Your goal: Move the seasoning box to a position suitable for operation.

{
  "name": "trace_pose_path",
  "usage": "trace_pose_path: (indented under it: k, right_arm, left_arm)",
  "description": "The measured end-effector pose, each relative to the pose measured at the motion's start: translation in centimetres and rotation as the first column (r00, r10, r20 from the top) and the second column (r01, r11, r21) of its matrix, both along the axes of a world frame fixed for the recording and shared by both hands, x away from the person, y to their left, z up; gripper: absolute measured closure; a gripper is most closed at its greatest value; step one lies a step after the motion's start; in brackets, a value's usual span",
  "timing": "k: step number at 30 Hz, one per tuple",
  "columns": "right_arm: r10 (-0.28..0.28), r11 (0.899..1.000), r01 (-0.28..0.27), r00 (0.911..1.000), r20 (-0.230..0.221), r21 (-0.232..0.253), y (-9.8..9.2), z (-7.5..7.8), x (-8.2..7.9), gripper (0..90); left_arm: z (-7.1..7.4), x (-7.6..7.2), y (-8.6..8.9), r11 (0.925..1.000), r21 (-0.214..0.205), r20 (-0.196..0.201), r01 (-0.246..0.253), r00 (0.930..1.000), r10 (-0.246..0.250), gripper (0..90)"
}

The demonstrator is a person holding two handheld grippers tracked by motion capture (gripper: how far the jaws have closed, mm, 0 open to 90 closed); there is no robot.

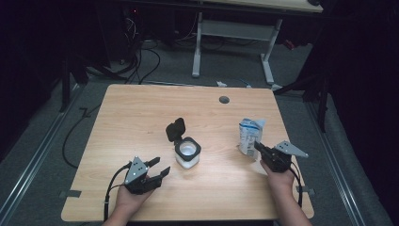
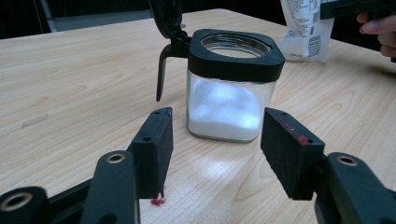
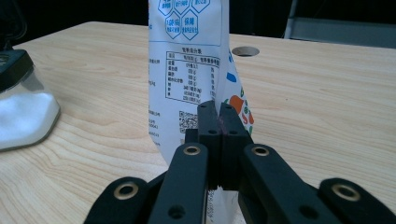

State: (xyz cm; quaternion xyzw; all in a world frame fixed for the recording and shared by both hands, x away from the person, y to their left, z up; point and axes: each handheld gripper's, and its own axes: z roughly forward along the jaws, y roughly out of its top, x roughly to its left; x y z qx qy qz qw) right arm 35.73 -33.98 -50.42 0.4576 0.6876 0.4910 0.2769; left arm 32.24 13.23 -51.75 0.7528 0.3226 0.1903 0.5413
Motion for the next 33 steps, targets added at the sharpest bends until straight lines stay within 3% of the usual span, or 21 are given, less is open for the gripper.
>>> trace_pose_path:
  k: [15,22,33]
  right_arm:
    - [-0.016,1.0,0.016,0.9999,0.002,0.023,-0.14,-0.32,0.01,90.0]
    - [-0.003,1.0,0.003,1.0,0.002,-0.002,0.25,0.11,0.12,89.2]
    - [-0.01,1.0,0.01,0.9999,-0.008,0.001,0.26,0.23,0.42,86.5]
  left_arm:
    - [-0.11,0.02,0.01,1.0,0.003,-0.003,0.0,1.0,0.0,44.2]
    - [-0.06,0.03,0.07,1.0,-0.002,-0.002,-0.003,1.0,0.003,44.2]
    - [-0.02,0.03,0.15,1.0,-0.003,0.0,-0.003,1.0,0.003,44.1]
